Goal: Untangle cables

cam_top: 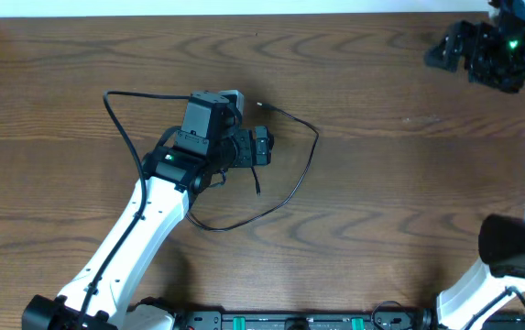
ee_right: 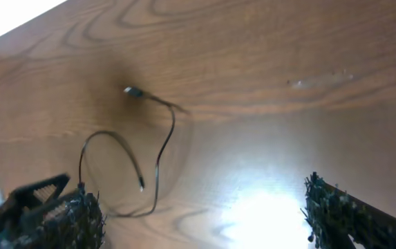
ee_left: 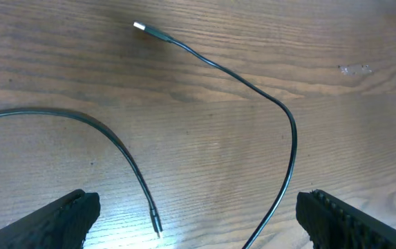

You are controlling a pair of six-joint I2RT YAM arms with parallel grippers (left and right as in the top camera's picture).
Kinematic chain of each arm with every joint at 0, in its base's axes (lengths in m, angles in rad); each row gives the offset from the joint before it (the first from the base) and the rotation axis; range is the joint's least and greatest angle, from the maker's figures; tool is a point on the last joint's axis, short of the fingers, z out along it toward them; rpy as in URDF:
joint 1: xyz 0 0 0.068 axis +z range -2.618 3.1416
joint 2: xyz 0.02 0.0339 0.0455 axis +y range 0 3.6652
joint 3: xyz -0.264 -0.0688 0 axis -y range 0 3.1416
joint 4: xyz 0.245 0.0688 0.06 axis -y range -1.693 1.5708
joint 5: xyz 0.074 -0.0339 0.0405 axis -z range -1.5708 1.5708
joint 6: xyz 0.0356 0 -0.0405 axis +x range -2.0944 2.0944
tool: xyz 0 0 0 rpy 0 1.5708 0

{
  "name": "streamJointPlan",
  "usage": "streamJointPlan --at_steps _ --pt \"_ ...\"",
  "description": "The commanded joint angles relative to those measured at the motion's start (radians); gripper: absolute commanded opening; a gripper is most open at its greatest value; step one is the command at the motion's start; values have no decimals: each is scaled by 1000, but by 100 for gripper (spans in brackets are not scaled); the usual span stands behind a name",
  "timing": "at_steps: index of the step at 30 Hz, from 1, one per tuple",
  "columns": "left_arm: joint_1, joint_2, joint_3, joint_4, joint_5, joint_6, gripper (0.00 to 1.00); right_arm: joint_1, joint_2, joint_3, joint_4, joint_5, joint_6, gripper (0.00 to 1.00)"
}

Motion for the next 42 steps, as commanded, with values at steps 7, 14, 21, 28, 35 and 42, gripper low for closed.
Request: streamJointPlan --at_steps 7,14,21,28,35,42 --pt "0 1 6 1 1 6 98 104 19 -3 -64 46 34 90" --pt "0 1 6 2 1 5 98 251 19 -3 -61 61 35 90" --pt "34 -20 7 -9 -194 -6 98 362 19 -3 -68 119 35 90" --pt "217 -127 7 -113 -213 -82 98 457 19 -24 -43 185 95 93" --pt "369 -232 7 -246 -213 -84 98 557 19 -160 41 270 226 98" --pt "401 -259 7 -298 -213 -84 98 666 19 -452 183 268 436 97"
